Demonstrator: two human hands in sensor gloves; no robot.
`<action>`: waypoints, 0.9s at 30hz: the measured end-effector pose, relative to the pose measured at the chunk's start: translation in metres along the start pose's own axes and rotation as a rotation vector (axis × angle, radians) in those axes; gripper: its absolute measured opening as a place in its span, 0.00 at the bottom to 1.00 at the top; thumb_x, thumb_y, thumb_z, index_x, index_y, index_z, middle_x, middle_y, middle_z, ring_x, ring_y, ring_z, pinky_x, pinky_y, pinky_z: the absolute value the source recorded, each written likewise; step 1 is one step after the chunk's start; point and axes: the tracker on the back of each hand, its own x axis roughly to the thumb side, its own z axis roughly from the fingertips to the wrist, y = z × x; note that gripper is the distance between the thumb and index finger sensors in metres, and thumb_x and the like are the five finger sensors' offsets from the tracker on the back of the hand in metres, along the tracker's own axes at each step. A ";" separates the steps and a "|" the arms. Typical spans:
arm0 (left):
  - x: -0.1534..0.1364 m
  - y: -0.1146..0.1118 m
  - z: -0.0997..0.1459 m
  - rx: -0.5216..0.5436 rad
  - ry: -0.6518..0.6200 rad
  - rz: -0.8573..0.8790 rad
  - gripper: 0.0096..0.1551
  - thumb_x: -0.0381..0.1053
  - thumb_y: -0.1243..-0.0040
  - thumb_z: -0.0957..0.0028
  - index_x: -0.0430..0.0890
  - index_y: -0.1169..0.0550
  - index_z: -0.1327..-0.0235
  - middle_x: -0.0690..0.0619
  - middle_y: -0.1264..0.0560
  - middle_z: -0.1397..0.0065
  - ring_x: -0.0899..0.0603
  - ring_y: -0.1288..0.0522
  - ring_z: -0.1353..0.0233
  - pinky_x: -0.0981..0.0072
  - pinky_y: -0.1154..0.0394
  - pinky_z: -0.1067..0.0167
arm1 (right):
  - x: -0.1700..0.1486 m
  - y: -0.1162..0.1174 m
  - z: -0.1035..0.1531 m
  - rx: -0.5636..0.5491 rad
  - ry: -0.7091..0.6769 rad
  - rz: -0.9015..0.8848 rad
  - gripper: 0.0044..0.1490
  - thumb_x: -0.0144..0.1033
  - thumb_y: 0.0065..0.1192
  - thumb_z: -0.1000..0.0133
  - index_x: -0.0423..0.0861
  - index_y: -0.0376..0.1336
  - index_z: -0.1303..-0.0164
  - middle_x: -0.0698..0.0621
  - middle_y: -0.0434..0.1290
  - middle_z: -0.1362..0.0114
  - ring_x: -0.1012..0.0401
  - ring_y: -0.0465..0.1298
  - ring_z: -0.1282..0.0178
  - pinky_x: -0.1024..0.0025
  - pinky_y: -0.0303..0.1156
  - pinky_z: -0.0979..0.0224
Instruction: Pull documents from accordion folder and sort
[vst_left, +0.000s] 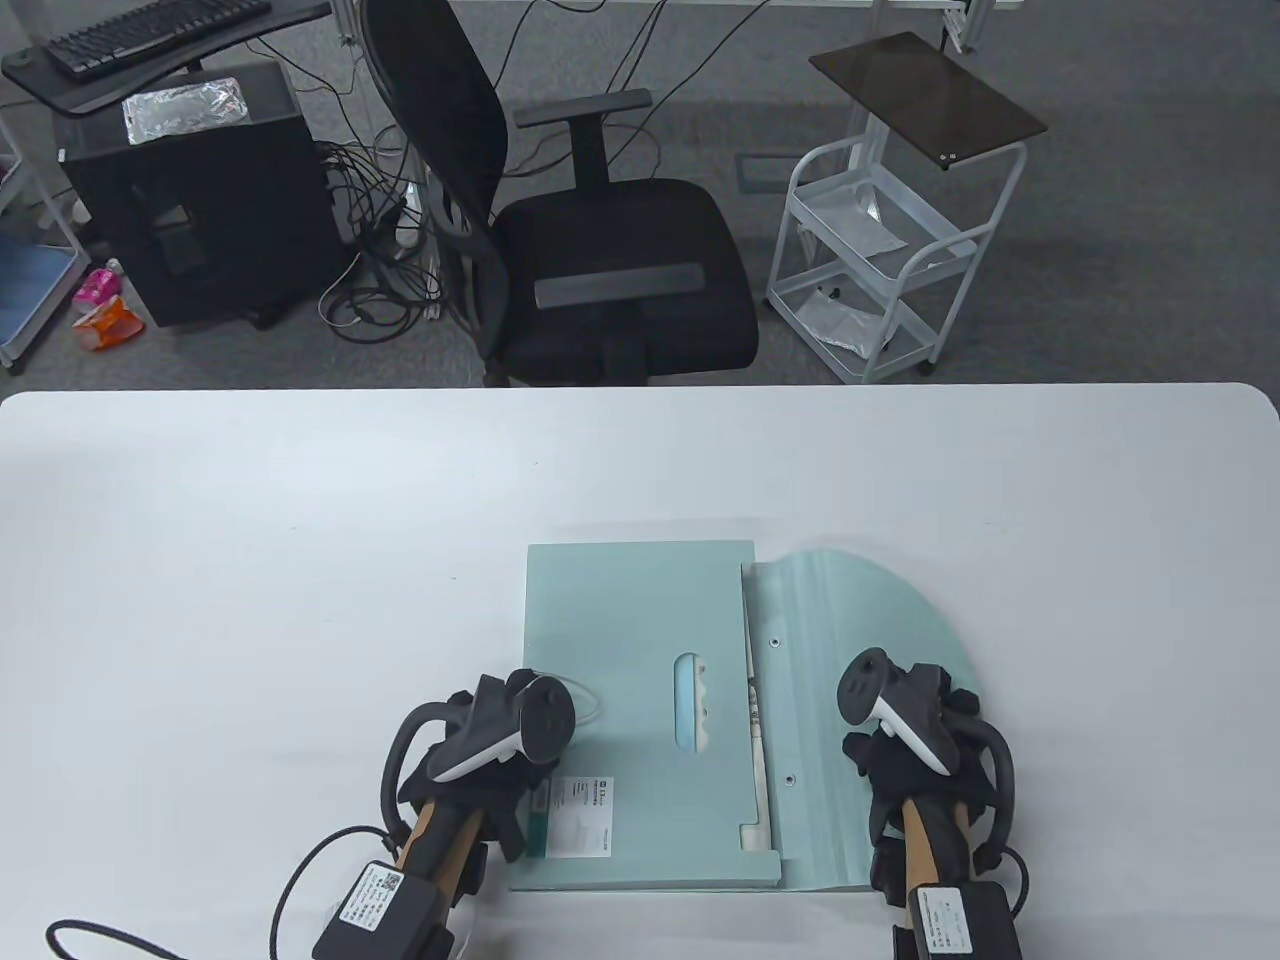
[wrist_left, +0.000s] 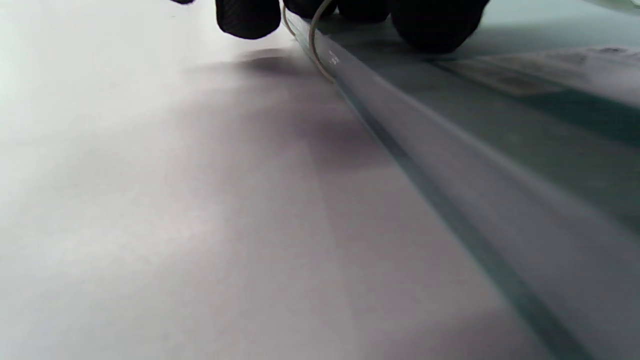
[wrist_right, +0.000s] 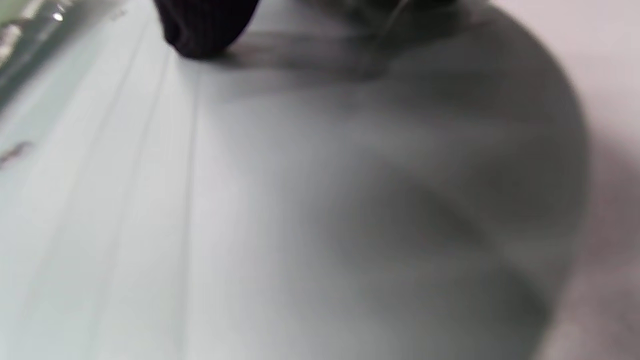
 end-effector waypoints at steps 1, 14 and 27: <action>0.000 0.000 0.000 -0.001 0.000 -0.001 0.40 0.56 0.49 0.38 0.50 0.46 0.14 0.45 0.50 0.11 0.31 0.43 0.15 0.32 0.46 0.24 | -0.003 0.003 -0.003 0.023 -0.004 -0.030 0.48 0.48 0.49 0.47 0.47 0.33 0.24 0.33 0.37 0.17 0.31 0.46 0.20 0.34 0.50 0.21; 0.048 0.044 -0.023 -0.258 0.173 -0.184 0.43 0.59 0.51 0.36 0.42 0.46 0.12 0.38 0.50 0.11 0.27 0.44 0.16 0.32 0.45 0.24 | -0.008 0.007 -0.007 0.041 -0.017 -0.099 0.48 0.47 0.49 0.47 0.48 0.33 0.25 0.33 0.37 0.17 0.31 0.45 0.21 0.34 0.51 0.21; 0.195 0.054 -0.052 -0.030 -0.116 -0.334 0.37 0.52 0.57 0.33 0.51 0.50 0.12 0.42 0.57 0.10 0.28 0.54 0.13 0.31 0.53 0.22 | -0.007 0.007 -0.007 0.040 -0.033 -0.102 0.48 0.47 0.49 0.46 0.46 0.33 0.24 0.32 0.37 0.18 0.30 0.45 0.21 0.35 0.52 0.21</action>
